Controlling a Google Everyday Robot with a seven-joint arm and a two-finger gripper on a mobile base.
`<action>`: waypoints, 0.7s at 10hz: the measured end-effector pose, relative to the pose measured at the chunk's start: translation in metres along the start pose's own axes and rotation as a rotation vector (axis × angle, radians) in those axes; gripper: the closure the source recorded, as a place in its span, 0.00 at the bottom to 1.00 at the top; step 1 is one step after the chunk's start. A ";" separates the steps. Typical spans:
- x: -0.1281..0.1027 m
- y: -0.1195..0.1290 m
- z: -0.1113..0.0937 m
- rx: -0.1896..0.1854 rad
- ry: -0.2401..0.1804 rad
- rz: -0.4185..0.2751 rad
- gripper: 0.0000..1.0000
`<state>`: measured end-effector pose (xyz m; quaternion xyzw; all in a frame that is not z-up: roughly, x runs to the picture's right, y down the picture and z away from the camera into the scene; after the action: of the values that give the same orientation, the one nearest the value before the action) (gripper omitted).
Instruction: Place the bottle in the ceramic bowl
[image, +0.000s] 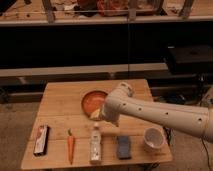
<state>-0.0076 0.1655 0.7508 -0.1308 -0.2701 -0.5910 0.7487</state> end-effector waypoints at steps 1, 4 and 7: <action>-0.002 -0.001 0.002 0.000 -0.004 -0.018 0.20; -0.007 -0.003 0.008 -0.002 -0.012 -0.064 0.20; -0.012 -0.002 0.012 0.000 -0.012 -0.079 0.20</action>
<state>-0.0150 0.1812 0.7536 -0.1237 -0.2795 -0.6193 0.7232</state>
